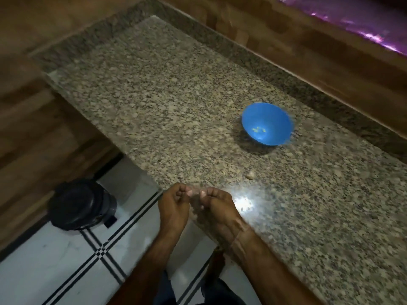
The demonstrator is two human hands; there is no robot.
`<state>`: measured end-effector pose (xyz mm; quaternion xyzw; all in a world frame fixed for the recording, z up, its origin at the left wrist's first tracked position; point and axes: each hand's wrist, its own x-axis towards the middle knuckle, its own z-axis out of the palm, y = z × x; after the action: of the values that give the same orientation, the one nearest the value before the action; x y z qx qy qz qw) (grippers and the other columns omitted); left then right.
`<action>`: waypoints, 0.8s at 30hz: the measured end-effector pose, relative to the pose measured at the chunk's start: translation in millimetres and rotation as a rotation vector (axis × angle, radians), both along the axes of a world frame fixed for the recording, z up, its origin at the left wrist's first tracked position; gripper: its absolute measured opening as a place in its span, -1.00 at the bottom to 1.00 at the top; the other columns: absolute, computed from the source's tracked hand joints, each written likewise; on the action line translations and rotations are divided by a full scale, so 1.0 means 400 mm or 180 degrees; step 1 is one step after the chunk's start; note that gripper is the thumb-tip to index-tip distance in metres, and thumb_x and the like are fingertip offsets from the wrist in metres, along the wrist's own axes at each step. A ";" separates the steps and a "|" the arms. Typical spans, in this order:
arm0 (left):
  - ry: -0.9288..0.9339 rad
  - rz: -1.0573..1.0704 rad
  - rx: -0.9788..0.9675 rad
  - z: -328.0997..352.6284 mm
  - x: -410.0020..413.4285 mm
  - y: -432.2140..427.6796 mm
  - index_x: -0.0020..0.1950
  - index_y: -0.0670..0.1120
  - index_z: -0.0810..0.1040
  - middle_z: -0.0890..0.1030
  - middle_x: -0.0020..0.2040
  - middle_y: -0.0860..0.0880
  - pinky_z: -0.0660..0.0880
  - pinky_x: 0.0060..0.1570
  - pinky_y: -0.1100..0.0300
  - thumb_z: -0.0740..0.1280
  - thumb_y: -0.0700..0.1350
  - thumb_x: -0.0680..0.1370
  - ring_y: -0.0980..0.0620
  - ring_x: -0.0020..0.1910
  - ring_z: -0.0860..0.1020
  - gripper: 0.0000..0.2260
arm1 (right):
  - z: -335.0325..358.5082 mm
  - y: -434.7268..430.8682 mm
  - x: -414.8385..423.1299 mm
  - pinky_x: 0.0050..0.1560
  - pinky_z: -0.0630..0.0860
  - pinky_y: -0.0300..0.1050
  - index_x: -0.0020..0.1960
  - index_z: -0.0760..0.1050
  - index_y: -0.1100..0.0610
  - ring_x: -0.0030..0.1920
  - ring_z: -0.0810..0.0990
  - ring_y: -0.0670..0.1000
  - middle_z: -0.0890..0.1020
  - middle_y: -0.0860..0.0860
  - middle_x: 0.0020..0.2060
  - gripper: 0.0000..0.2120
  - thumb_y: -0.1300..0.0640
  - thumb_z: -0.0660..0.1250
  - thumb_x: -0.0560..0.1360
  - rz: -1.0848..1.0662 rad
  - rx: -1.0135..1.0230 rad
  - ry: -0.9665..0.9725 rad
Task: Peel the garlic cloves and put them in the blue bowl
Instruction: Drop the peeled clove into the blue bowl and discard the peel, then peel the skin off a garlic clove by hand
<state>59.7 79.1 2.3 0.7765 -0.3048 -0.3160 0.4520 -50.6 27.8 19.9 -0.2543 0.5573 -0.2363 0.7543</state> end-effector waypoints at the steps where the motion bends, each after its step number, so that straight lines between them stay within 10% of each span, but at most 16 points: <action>1: 0.0009 0.0108 -0.0013 0.003 0.045 0.020 -0.17 -0.06 0.63 0.65 -0.27 0.06 0.41 -0.29 0.45 0.42 -0.25 0.59 0.28 -0.31 0.56 -0.84 | -0.003 0.004 0.045 -0.29 0.51 -0.17 -0.22 0.60 0.23 -0.35 0.51 0.06 0.57 0.17 -0.36 -0.71 0.38 0.30 0.65 0.0136 -0.0027 -0.0036; 13: 0.0165 0.1525 -0.0088 -0.053 0.736 0.462 -0.18 -0.06 0.61 0.67 -0.25 0.00 0.50 -0.13 0.28 0.44 -0.23 0.58 0.13 -0.23 0.60 -0.85 | -0.091 0.262 0.804 -0.31 0.54 -0.28 -0.20 0.51 0.20 -0.34 0.48 -0.04 0.53 0.05 -0.39 -0.70 0.43 0.23 0.66 0.1351 -0.0047 -0.0240; 24: 0.0196 0.2204 0.0291 -0.128 1.143 0.650 -0.06 -0.11 0.67 0.70 -0.11 0.01 0.42 -0.15 0.56 0.41 -0.25 0.60 0.18 -0.10 0.62 -0.92 | -0.167 0.373 1.230 -0.29 0.58 -0.27 -0.14 0.58 0.20 -0.30 0.54 -0.07 0.60 0.06 -0.30 -0.73 0.41 0.25 0.66 0.1700 0.0304 0.0028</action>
<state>516.8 339.1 -48.9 0.8433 0.0049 -0.1806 0.5061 441.6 177.0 -47.0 -0.3575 0.4842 -0.0014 0.7986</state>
